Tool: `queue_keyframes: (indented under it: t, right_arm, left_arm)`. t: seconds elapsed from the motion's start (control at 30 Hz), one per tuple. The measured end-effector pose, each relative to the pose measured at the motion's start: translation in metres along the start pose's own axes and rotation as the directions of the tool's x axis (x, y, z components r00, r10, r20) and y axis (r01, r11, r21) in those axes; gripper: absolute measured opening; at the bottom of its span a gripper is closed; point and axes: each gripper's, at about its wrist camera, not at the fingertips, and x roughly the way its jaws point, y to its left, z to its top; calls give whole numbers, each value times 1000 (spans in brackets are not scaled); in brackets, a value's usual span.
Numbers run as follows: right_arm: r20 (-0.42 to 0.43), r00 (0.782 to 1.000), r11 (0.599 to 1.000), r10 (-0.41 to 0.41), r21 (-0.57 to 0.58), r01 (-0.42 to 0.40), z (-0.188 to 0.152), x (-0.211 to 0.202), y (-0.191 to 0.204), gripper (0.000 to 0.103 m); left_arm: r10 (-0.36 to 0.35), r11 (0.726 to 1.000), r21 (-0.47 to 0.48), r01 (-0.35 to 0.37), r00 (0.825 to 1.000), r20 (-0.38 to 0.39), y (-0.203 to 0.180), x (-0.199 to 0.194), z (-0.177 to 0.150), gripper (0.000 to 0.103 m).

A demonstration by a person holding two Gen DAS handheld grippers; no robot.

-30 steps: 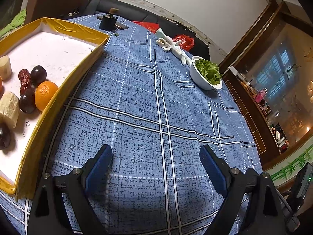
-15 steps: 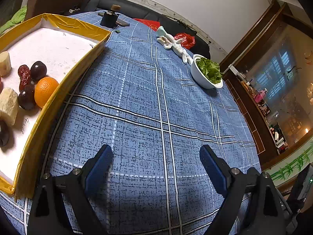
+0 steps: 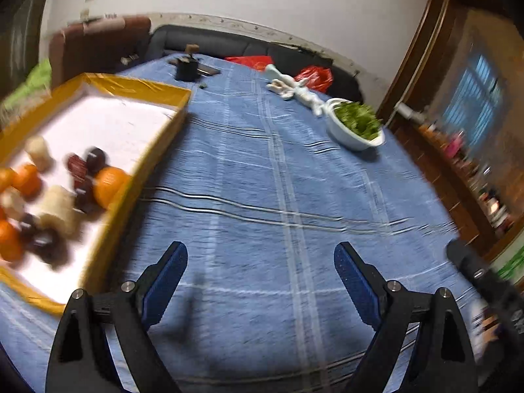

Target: Organize fruits

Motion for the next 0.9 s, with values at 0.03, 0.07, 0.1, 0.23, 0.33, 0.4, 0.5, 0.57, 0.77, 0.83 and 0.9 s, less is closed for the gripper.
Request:
queue_keyframes:
  t: [0.03,0.07,0.1,0.23,0.33,0.4,0.5,0.57,0.77,0.83,0.9]
  right_arm:
    - [6,1000,1000,3,-17,-3,0,-1,4,82]
    - [13,1000,999,5,-32,-4,0,-2,8,85]
    - [21,1000,999,9,-50,-8,0,-3,13,86]
    - [8,999,997,46,-63,-45,-4,2,25,87]
    - [-14,998,995,64,-80,-65,-9,9,34,87]
    - [-19,997,993,71,-92,-73,-11,10,39,87]
    - [-21,996,991,85,-104,-86,-12,12,47,87]
    - [-31,996,988,90,-120,-93,-14,14,53,87]
    - [-62,994,984,89,-151,-98,-28,19,63,88]
    - [-71,994,985,85,-146,-94,-30,21,62,88]
    - [-75,994,986,80,-140,-89,-30,23,61,88]
  left_arm:
    - [13,1000,4,-13,1000,10,3,-5,0,91]
    - [28,1000,3,-28,999,24,6,-12,2,91]
    - [52,999,-1,-52,998,45,10,-20,4,91]
    - [148,989,-6,-149,982,113,22,-44,11,94]
    - [207,978,0,-209,966,152,27,-56,13,94]
    - [242,969,3,-246,954,178,29,-62,14,94]
    - [269,961,8,-276,941,206,31,-69,15,96]
    - [269,961,5,-275,942,201,33,-68,15,97]
    - [260,965,-5,-263,951,168,39,-63,12,97]
    - [260,965,-2,-263,952,164,40,-63,11,97]
    - [263,964,-6,-267,945,196,40,-69,9,97]
